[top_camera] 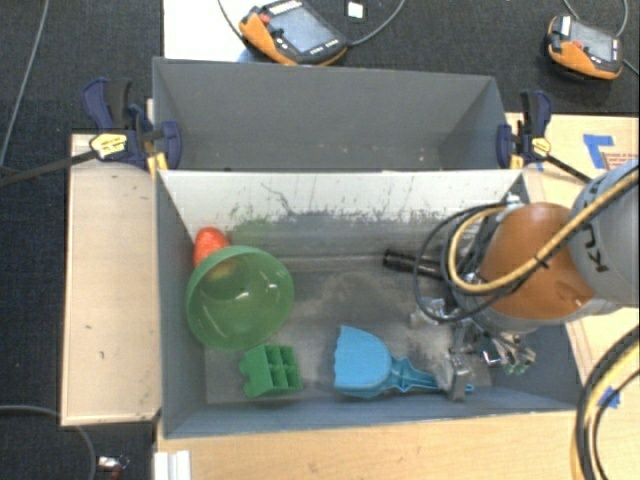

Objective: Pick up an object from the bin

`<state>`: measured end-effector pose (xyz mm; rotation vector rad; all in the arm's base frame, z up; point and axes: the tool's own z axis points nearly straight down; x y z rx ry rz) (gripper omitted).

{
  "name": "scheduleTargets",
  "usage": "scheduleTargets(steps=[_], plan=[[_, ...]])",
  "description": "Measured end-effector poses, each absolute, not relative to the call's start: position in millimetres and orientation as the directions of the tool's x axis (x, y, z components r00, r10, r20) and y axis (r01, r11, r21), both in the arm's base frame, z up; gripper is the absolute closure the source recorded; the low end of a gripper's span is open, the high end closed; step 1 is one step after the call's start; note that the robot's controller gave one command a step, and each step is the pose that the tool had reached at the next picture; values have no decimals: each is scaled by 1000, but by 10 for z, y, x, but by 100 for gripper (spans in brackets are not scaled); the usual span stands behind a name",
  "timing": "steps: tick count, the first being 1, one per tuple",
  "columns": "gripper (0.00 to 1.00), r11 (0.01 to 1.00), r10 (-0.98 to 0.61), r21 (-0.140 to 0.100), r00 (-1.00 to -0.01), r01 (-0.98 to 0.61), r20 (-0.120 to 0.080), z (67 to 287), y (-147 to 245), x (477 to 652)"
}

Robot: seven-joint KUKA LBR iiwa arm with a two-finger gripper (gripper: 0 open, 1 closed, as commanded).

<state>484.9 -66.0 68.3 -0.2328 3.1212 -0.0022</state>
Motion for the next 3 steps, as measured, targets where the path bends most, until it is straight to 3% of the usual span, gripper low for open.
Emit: scheduleTargets(steps=[1,2,3], plan=[[0,998,-61,-6,-998,-61,-19,1566,-551,4806],[0,976,-220,0,-976,-220,-3,1001,52,4817],[0,968,-251,-10,-968,-251,-20,709,45,4835]])
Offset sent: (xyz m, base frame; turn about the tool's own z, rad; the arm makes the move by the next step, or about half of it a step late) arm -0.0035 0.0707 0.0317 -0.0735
